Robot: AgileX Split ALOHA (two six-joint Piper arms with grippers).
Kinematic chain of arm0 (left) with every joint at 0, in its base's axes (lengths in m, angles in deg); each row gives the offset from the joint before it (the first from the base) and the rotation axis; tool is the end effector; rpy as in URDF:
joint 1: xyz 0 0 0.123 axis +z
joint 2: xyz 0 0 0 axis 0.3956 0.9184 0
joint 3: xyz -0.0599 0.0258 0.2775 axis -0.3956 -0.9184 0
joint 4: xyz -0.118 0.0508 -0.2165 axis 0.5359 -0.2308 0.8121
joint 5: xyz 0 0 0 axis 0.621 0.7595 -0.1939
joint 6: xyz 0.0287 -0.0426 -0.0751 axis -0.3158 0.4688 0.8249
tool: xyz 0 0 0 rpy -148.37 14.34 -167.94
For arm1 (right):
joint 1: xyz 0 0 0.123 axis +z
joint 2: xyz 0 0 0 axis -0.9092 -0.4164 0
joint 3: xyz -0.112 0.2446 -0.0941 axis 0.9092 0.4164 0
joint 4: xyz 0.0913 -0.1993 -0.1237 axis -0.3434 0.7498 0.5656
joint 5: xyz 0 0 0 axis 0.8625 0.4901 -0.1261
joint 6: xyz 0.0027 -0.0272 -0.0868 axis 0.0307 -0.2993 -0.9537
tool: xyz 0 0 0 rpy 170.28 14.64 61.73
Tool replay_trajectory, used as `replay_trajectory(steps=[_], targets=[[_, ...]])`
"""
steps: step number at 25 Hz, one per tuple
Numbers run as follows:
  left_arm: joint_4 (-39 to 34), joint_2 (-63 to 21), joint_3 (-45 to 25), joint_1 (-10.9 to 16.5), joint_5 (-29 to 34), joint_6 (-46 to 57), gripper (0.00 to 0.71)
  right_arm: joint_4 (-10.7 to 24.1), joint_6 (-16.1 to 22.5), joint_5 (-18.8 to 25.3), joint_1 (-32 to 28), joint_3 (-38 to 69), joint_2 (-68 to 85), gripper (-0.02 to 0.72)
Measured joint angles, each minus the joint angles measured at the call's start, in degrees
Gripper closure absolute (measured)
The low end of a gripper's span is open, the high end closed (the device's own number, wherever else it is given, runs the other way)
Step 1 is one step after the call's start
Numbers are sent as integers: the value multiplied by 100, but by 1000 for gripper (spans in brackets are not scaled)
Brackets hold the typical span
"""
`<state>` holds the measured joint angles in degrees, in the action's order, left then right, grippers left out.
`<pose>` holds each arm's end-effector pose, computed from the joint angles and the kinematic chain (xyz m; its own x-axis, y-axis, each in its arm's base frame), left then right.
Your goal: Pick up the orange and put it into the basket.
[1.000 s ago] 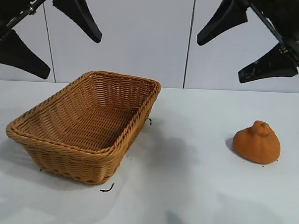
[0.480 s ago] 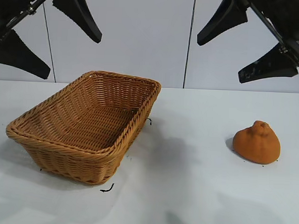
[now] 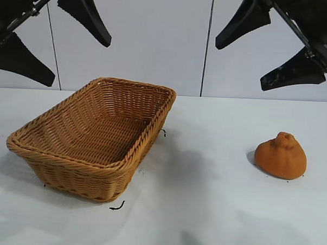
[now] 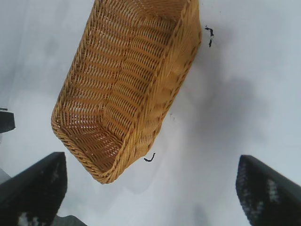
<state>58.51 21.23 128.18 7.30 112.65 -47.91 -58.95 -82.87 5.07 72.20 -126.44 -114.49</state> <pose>0.3040 -0.1300 0.2772 -0.9371 -0.1322 -0.3230 0.0840 0.8129 -0.5763 0.3025 0.0853 0.2686 -0.8882 0.1194 -0.4436 -0.1800 0.7979 0.5752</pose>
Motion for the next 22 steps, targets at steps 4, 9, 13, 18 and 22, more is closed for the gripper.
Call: replay_trajectory(steps=[4, 9, 13, 18, 22], targets=[[52, -21, 0, 0, -2, 24, 18, 0, 0, 0, 0, 0, 0, 8], [-299, -374, -8, 0, 134, 640, 18, 0, 0, 5, 0, 0, 0, 8], [-723, -950, -205, -162, -6, 1587, 18, -4, 0, 5, 0, 0, 0, 8], [-1583, -1326, -501, -786, -206, 3206, 18, -4, 0, 5, 0, 0, 0, 8], [-3209, -1358, -614, -1397, -256, 6113, 18, -4, 0, 5, 0, 0, 0, 8]])
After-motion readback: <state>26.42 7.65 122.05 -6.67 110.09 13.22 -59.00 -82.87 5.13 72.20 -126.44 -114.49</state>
